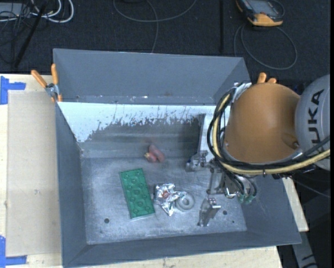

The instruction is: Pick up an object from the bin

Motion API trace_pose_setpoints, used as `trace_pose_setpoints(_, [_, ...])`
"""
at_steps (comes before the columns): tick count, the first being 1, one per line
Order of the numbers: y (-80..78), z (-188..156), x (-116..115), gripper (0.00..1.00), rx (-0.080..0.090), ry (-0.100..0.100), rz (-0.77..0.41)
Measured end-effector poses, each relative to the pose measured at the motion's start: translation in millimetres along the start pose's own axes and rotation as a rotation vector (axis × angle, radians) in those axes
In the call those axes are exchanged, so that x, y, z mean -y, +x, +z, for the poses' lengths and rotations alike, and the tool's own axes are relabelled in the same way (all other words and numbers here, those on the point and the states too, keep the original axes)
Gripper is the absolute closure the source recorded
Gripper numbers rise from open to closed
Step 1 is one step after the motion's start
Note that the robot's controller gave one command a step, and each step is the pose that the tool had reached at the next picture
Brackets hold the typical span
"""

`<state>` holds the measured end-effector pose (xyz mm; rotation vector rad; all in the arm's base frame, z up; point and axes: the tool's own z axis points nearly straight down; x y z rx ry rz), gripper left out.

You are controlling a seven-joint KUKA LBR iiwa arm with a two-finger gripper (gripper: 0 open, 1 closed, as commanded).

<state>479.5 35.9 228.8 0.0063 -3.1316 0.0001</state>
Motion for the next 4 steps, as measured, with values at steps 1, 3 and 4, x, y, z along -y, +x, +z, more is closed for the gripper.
trace_pose_setpoints(1, [-30.4,147.7,-48.7,0.00,0.005,0.001,-0.150])
trace_pose_setpoints(3, [-35.5,154.0,-163.1,1.00,0.026,-0.005,-0.173])
trace_pose_setpoints(4, [0.0,-14.7,-182.9,1.00,0.016,-0.002,-0.147])
